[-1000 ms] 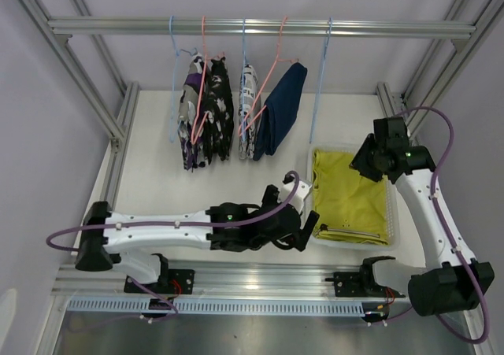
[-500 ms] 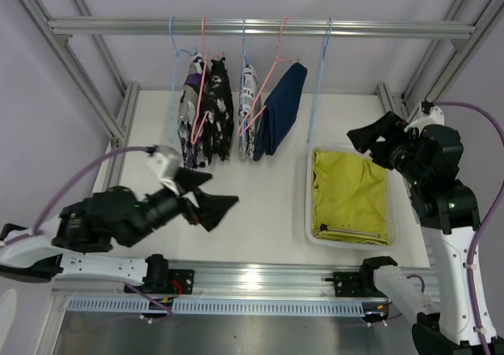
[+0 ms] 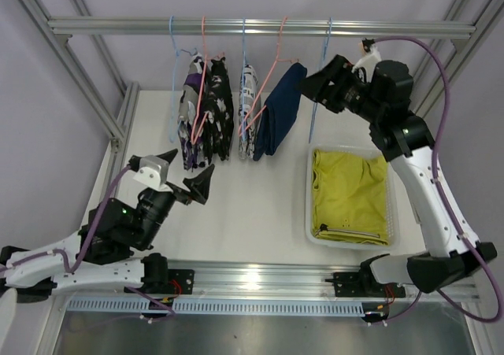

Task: Remove the trousers from the hanger
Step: Pick up the hanger from the clothesline.

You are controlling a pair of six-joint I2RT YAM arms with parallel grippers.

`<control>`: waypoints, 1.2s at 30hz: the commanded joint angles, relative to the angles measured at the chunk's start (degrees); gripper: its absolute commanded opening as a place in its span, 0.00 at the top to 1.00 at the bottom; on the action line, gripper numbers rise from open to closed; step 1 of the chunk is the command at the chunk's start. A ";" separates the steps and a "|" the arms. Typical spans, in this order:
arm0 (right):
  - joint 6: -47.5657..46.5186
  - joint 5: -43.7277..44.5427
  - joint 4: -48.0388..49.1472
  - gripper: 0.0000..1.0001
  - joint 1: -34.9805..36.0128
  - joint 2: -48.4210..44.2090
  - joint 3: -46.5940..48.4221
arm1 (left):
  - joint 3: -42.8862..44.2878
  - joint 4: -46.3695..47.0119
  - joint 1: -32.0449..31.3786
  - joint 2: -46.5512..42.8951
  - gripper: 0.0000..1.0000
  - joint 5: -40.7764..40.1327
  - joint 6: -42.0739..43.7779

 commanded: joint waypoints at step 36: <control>3.24 3.81 17.01 0.56 10.55 24.38 12.46 | -2.74 3.66 13.24 -2.41 0.00 2.55 -3.25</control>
